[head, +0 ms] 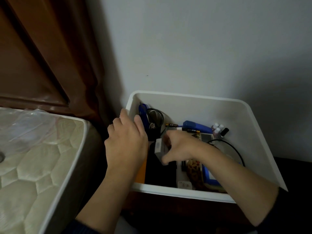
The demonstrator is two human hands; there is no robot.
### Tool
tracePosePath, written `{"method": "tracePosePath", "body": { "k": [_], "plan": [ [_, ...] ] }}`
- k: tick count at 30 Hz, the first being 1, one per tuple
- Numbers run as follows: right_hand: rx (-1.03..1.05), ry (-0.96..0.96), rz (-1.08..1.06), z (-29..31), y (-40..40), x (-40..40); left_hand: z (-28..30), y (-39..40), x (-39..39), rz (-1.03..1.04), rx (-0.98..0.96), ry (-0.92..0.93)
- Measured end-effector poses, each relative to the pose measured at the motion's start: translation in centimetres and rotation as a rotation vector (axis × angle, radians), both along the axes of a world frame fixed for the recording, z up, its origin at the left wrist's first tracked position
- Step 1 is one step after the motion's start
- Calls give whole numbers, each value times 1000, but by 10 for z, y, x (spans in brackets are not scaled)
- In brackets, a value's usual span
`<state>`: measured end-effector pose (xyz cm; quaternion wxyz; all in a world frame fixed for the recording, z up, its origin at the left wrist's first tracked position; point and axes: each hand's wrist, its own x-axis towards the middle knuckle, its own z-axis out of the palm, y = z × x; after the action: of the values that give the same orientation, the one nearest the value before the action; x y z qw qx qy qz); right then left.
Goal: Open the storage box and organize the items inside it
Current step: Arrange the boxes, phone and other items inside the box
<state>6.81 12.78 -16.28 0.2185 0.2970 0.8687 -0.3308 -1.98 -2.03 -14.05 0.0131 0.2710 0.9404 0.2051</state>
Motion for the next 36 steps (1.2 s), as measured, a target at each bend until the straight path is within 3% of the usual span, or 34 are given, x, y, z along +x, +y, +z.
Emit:
{"method": "tracePosePath", "body": {
  "k": [3, 9, 13, 18, 25, 36],
  "plan": [
    [-193, 53, -38, -2, 1, 9, -1, -1, -11, 84, 248, -151],
    [-216, 109, -41, -10, -2, 11, -3, -8, -32, 125, 336, -353],
    [-239, 111, 24, -16, -7, 11, -4, -7, -31, 140, 342, -368],
    [-453, 72, 78, -22, -13, 7, -6, -7, -33, 139, 349, -382],
    [-442, 56, 141, -28, -16, 8, -8, -6, -32, 144, 352, -359],
    [-545, 77, -6, -41, -20, 6, -8, -6, -30, 148, 341, -340]
  ]
}}
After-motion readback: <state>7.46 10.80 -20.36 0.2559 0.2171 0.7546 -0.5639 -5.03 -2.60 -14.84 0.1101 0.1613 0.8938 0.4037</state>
